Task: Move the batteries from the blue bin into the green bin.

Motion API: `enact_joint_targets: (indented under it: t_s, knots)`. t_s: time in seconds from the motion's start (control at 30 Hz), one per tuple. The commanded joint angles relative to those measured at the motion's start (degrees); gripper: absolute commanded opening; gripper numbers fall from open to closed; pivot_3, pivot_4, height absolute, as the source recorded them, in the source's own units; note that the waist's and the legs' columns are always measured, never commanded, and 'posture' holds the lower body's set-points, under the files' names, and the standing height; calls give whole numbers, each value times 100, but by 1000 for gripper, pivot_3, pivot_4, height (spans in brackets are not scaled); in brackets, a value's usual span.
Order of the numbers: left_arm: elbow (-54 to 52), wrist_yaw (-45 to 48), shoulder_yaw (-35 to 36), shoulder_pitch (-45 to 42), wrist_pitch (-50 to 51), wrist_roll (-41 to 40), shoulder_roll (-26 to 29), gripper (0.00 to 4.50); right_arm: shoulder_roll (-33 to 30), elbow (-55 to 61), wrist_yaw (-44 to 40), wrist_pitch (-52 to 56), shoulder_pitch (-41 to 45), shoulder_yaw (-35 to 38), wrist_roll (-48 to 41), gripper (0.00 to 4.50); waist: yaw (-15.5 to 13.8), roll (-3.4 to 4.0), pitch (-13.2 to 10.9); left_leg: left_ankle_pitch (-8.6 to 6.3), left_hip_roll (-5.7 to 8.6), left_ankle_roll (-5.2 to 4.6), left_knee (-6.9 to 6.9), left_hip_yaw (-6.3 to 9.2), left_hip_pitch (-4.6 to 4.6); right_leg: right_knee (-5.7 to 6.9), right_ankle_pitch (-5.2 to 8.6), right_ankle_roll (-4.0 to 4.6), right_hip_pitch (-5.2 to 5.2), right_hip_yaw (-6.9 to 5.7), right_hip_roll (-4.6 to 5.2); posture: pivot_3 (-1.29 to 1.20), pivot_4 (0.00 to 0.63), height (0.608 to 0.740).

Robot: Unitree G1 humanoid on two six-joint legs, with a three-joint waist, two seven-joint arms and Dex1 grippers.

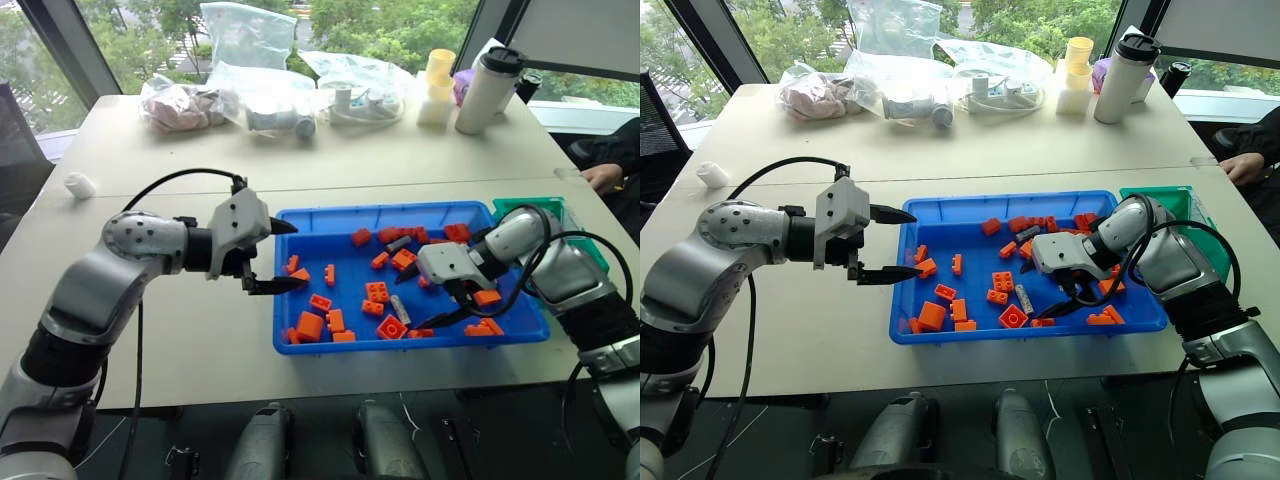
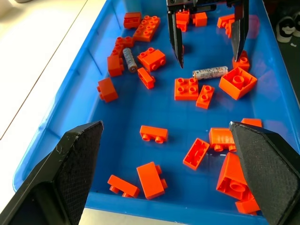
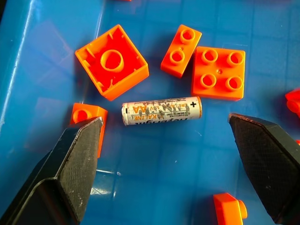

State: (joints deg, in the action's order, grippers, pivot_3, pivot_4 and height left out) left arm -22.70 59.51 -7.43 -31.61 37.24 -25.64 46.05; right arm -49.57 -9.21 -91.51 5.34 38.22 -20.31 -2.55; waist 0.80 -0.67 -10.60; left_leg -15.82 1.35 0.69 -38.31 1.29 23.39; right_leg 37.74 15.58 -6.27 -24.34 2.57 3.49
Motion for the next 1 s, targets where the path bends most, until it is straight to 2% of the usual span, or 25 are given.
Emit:
enact_joint_targets:
  t_s: [0.03,0.27,0.37,0.43,0.47,0.8,0.9,1.0]
  knots:
    - [-154,-47,192,-15,-26,-39,55,4500,147,-68,55,-122,85,-9,37,4418,1,0,0,0,0,0,0,0,0,0,0,0,0,0,0,0,150,740]
    - [-96,-52,148,-58,-63,-4,29,4500,355,-342,217,-412,67,-47,220,4418,0,0,0,0,0,1,0,0,0,1,0,0,0,0,0,0,150,740]
    - [-88,-51,138,-66,-74,6,31,4500,333,-381,186,-537,35,-63,243,3585,-2,0,0,1,1,1,0,0,0,1,0,0,0,0,1,0,150,740]
    - [-82,-55,133,-71,-78,13,30,4500,331,-371,187,-534,27,-48,229,2559,0,0,0,1,1,1,0,0,0,1,0,0,0,0,0,0,150,740]
    - [-81,-56,133,-71,-80,15,29,4500,323,-355,186,-527,18,-51,234,2182,1,0,0,1,1,1,0,0,0,1,0,0,0,0,0,0,150,740]
    - [-102,-4,104,-59,-118,-8,22,4500,168,6,375,-380,-58,115,218,2187,-1,0,0,1,1,1,0,1,0,2,0,0,0,0,0,0,150,740]
    - [-1,-31,105,-153,-122,-126,-193,4500,-97,272,653,865,115,830,-292,2187,-19,0,0,1,2,1,-1,1,0,2,0,0,0,0,2,0,150,740]
    - [258,-120,100,-357,-175,-211,-608,4500,-454,267,1322,1709,193,1802,-594,2187,-76,0,0,1,6,1,-6,3,3,5,0,0,0,-2,8,0,150,740]
